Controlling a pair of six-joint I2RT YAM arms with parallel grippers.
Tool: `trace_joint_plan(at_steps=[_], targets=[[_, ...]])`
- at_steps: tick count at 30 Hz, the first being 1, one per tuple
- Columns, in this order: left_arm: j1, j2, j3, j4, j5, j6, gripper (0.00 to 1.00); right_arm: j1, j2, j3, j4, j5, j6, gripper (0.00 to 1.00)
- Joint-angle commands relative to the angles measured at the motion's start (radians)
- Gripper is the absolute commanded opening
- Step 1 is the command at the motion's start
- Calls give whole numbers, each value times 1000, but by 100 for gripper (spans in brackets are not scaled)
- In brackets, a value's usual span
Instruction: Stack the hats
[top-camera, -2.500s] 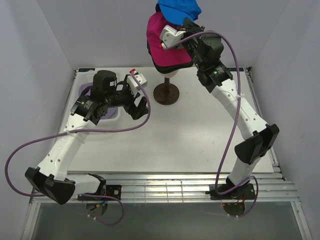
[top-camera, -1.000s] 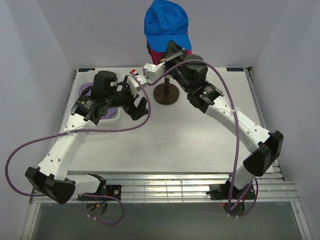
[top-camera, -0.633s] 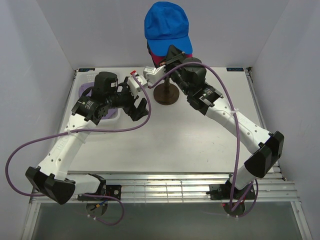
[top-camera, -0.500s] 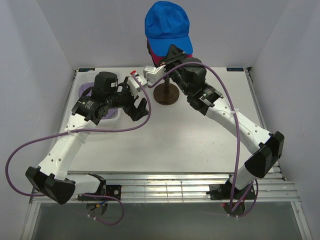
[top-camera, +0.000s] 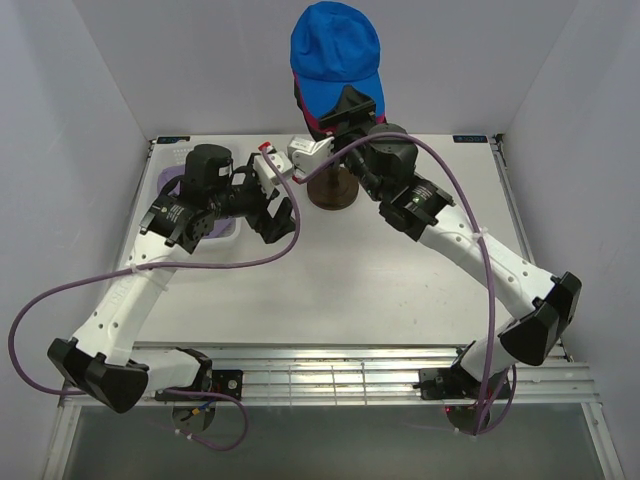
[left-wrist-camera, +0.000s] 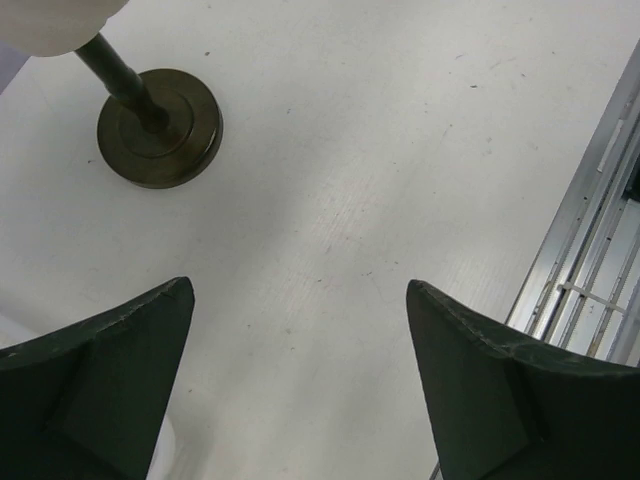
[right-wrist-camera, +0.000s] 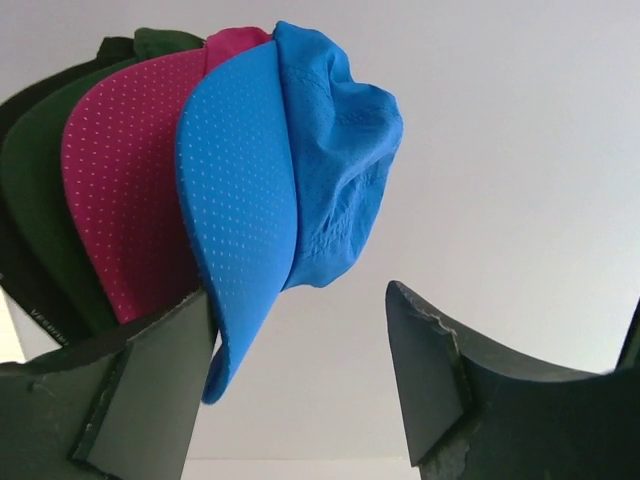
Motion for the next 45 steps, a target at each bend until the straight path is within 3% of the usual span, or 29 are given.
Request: trace_joint_plan(at_steps=[1,5,11,14,16,21,25,27,33,39,45], targets=[[3,-10,-7,-4,-21,-7,98,72,-89,31,-16,-60,101,72],[3,-10,-1,-6,-24,-10,98,112,-111,151,-236,-141,320,72],[3,-22,14,2,-11,-25,98,100,-215,122,-277,-205,783,72],[3,-6,45,-6,-24,-25,98,59,-238,107,-300,-221,985,69],[3,8,74,-15,-41,-27,98,-56,-241,110,-300,-270,1130,69],[3,40,147,2,-79,-56,94,-217,-131,245,-257,-451,1436,62],[6,73,226,17,-171,-74,92,-217,4,410,-197,-463,1587,56],[15,79,243,20,-211,-76,92,-216,79,449,-156,-402,1599,57],[60,79,240,26,-254,-73,93,-196,251,633,-160,-212,1514,70],[87,97,240,42,-202,-80,93,-139,339,641,-74,-57,1324,79],[95,91,231,43,-179,-83,94,-132,391,664,-113,-23,1221,81]])
